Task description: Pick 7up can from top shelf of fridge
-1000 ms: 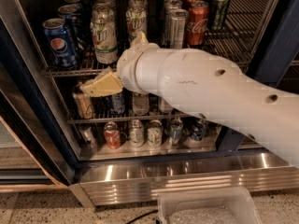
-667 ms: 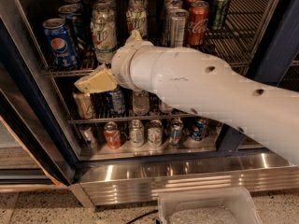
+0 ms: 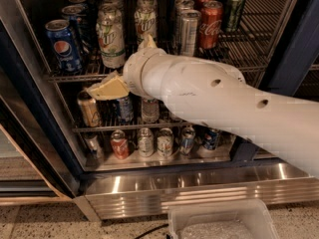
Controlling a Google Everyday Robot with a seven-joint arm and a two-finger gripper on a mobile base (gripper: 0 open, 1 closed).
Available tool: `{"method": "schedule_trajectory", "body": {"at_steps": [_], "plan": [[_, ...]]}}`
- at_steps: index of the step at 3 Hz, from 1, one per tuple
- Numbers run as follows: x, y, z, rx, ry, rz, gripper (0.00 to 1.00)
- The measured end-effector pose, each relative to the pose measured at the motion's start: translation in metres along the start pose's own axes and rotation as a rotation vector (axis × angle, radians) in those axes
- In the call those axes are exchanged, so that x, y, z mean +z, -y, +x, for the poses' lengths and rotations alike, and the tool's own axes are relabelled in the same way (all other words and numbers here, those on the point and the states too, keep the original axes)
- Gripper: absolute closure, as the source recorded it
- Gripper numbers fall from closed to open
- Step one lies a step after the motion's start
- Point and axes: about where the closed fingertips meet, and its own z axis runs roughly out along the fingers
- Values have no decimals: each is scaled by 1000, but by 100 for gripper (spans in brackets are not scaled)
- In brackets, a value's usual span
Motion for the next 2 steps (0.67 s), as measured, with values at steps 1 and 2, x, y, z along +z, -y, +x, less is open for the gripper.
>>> {"method": "schedule_trajectory", "body": {"at_steps": [1, 2], "plan": [[3, 14, 13, -3, -13, 22, 4], [11, 19, 11, -3, -3, 26, 8]]}}
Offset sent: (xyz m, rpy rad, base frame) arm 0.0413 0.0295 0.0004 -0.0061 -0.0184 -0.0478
